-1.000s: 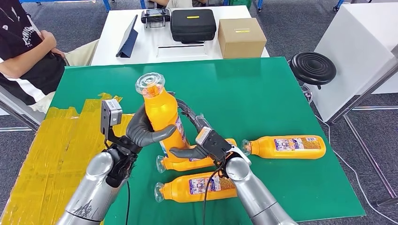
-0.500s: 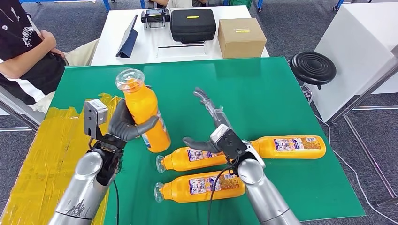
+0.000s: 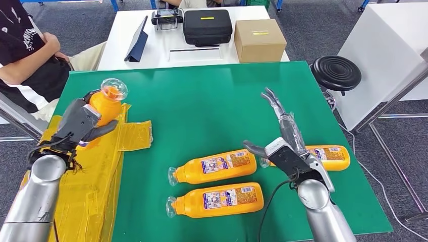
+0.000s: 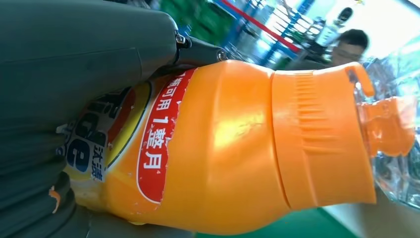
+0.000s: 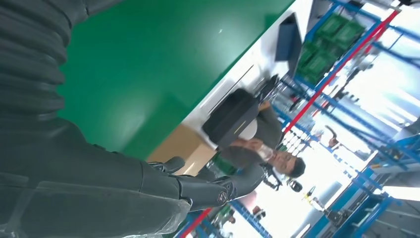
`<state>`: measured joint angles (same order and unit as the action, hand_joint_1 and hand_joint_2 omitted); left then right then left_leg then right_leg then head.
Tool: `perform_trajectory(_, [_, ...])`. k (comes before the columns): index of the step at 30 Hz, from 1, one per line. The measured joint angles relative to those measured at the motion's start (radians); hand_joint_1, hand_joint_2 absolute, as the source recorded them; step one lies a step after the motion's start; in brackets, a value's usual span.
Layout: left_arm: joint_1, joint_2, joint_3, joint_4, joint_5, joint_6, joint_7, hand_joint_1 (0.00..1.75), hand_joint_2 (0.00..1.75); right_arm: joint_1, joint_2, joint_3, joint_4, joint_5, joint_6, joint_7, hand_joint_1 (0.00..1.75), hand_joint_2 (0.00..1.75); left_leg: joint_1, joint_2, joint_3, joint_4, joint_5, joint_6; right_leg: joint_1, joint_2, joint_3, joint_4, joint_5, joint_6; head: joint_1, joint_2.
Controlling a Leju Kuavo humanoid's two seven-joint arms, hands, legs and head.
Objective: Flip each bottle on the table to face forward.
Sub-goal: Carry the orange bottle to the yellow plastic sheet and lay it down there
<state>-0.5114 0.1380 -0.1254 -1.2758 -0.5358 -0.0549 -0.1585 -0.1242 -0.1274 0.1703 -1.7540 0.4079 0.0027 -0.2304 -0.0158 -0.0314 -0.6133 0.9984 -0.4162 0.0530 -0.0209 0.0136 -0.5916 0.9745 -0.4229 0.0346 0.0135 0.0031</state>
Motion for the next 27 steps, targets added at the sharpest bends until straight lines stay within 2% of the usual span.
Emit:
perform_trajectory(5, [-0.002, 0.075, 0.012, 0.004, -0.112, -0.024, 0.025, 1.75, 1.75, 0.003, -0.033, -0.018, -0.002, 0.008, -0.013, 0.012, 0.0, 1.75, 0.0, 0.0, 0.0, 0.0, 0.0, 0.0, 0.0, 0.0, 0.0, 0.0, 0.0, 0.0, 0.0, 0.0])
perform_trajectory(10, [-0.008, 0.113, 0.014, 0.014, -0.157, -0.039, 0.032, 1.75, 1.75, 0.004, -0.049, -0.025, -0.006, 0.014, -0.019, 0.018, 0.0, 1.75, 0.0, 0.0, 0.0, 0.0, 0.0, 0.0, 0.0, 0.0, 0.0, 0.0, 0.0, 0.0, 0.0, 0.0])
perform_trajectory(14, [-0.025, 0.148, 0.001, 0.033, -0.245, -0.096, 0.053, 1.75, 1.75, 0.003, -0.062, -0.028, -0.007, 0.032, -0.024, 0.044, 0.0, 1.75, 0.0, 0.0, 0.0, 0.0, 0.0, 0.0, 0.0, 0.0, 0.0, 0.0, 0.0, 0.0, 0.0, 0.0])
perform_trajectory(21, [-0.057, 0.206, -0.086, 0.107, -0.348, -0.21, 0.02, 1.75, 1.75, 0.001, -0.078, -0.045, -0.007, 0.038, -0.032, 0.072, 0.0, 1.75, 0.0, -0.001, 0.0, 0.0, 0.0, 0.0, 0.0, 0.0, 0.0, 0.0, 0.0, 0.0, 0.0, 0.0])
perform_trajectory(27, [-0.068, 0.209, -0.171, 0.192, -0.352, -0.235, -0.006, 1.75, 1.75, 0.0, -0.084, -0.049, -0.003, 0.03, -0.033, 0.081, 0.0, 1.75, 0.0, 0.0, 0.0, 0.0, 0.0, 0.0, 0.0, 0.0, 0.0, 0.0, 0.0, 0.0, 0.0, 0.0])
